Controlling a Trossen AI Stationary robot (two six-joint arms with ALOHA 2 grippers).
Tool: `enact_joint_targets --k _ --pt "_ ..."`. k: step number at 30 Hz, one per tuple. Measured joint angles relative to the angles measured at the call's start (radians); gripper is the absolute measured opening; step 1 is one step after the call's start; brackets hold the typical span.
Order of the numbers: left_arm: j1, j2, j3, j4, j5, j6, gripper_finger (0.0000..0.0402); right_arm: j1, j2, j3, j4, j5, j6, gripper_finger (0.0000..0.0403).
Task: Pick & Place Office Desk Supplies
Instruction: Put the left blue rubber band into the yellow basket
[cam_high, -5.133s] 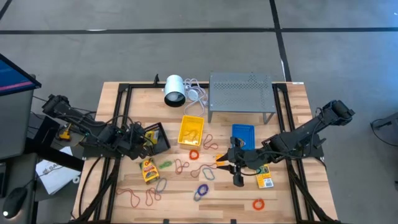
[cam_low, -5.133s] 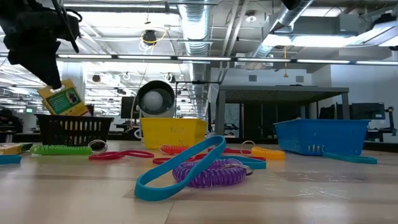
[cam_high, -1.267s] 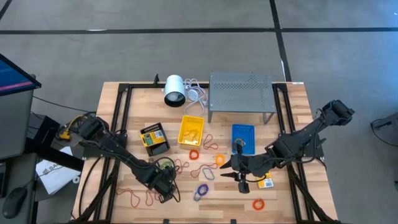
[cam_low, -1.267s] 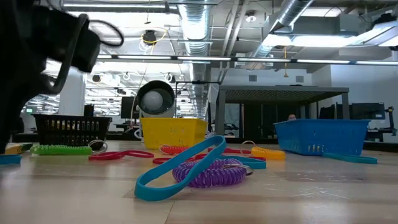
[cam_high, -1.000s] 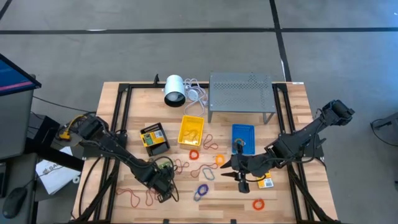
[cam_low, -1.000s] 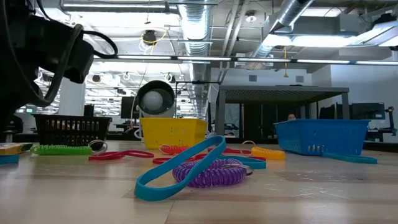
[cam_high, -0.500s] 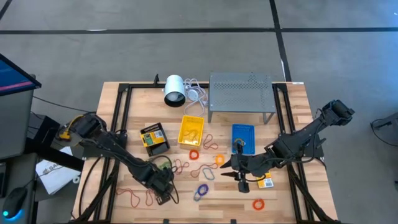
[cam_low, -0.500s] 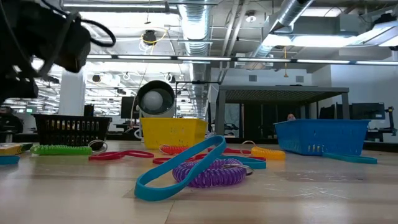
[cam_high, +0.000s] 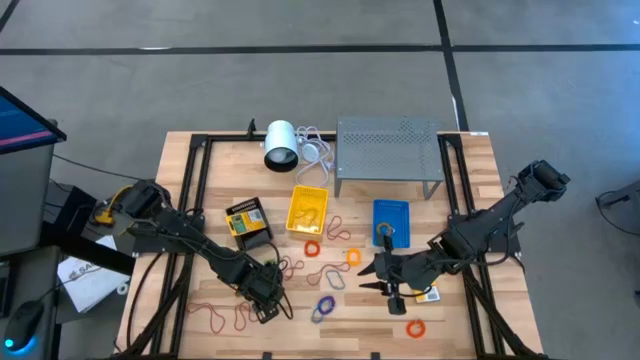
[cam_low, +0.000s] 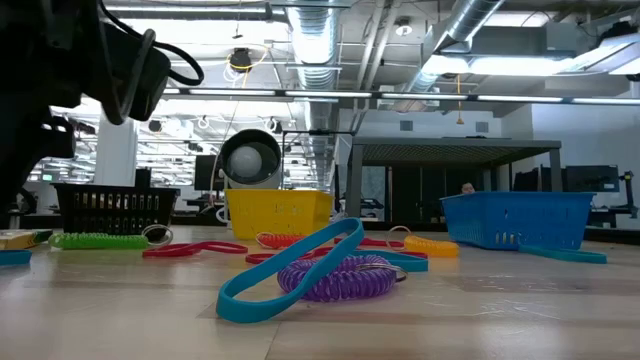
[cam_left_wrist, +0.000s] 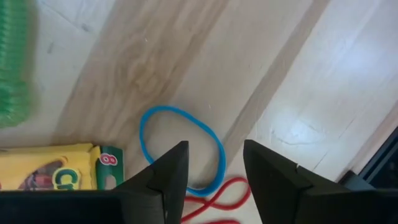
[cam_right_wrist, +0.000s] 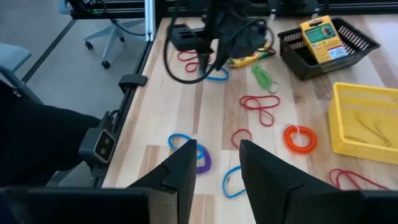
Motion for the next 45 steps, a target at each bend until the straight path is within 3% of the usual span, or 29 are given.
enact_joint_targets --k 7,24,29,35,45 --pt "0.015 0.001 0.000 -0.001 -0.028 -0.025 0.0170 0.014 0.000 0.000 -0.003 0.000 -0.023 0.0118" --pt "0.018 0.090 -0.001 -0.013 -0.048 -0.070 0.0168 0.013 0.000 0.000 0.003 0.000 -0.026 0.0118" --pt "0.022 0.092 -0.002 -0.030 -0.053 -0.102 0.0124 0.013 0.000 0.000 0.005 0.000 -0.025 0.0118" --pt "0.022 0.093 -0.004 -0.040 -0.053 -0.086 0.0015 0.013 0.000 0.000 0.006 0.000 -0.024 0.0118" --pt "0.021 0.051 -0.008 -0.028 -0.079 -0.041 0.0000 0.013 0.000 0.000 0.006 0.000 -0.024 0.0118"
